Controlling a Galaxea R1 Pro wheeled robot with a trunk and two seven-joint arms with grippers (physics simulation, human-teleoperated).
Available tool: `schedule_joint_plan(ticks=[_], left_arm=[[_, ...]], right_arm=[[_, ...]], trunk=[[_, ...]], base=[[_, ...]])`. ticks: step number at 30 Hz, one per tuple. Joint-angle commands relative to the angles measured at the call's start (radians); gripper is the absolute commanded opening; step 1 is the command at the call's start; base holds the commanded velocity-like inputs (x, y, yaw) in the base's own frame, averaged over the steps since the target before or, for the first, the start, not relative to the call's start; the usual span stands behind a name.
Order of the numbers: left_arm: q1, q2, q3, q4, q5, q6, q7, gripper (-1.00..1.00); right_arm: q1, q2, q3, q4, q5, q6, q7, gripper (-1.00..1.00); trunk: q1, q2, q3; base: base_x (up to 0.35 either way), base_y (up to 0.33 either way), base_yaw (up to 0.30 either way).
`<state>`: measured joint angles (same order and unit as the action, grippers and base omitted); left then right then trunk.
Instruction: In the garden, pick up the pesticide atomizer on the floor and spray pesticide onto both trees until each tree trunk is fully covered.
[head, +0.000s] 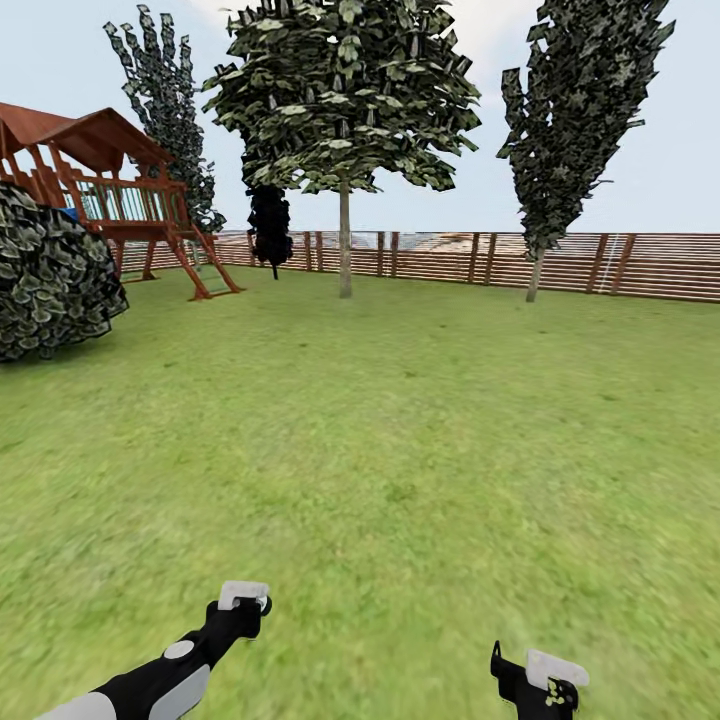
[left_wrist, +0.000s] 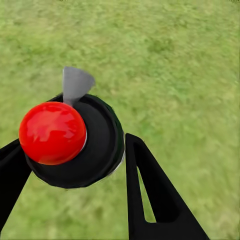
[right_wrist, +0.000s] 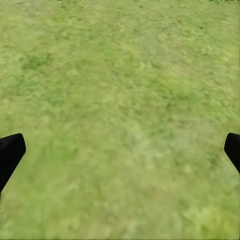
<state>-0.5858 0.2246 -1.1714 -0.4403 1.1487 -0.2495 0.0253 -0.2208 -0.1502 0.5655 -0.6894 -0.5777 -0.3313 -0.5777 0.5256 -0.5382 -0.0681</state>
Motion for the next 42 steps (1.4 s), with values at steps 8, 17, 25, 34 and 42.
schedule_joint_plan(ticks=[8, 17, 25, 34, 42], left_arm=[[0.004, 0.000, -0.008, -0.002, 0.008, -0.005, 0.003, -1.00], [0.006, 0.000, -0.008, -0.002, 0.008, -0.005, 0.004, -1.00], [0.006, -0.001, -0.008, -0.002, 0.008, -0.005, 0.004, -1.00], [0.006, -0.001, -0.008, -0.002, 0.008, -0.005, 0.004, -1.00], [0.006, 0.000, -0.008, -0.003, 0.008, -0.005, 0.004, -1.00]], right_arm=[[-0.002, -0.001, 0.008, -0.001, -0.012, -0.006, -0.006, 1.00], [-0.002, -0.001, 0.008, -0.001, -0.012, -0.006, -0.007, 1.00], [-0.002, 0.001, 0.008, -0.001, -0.013, -0.006, -0.006, 1.00], [-0.002, 0.002, 0.008, -0.002, -0.010, -0.006, -0.006, 1.00], [-0.002, 0.003, 0.008, -0.002, -0.010, -0.006, -0.006, 1.00]], trunk=[[0.001, -0.002, -0.002], [0.001, -0.002, -0.002], [0.001, -0.002, -0.002], [0.001, -0.002, -0.002], [0.001, -0.002, -0.002]], base=[[0.334, 0.000, 0.000], [0.334, 0.000, 0.000], [0.334, 0.000, 0.000], [0.334, 0.000, 0.000], [0.334, 0.000, 0.000]])
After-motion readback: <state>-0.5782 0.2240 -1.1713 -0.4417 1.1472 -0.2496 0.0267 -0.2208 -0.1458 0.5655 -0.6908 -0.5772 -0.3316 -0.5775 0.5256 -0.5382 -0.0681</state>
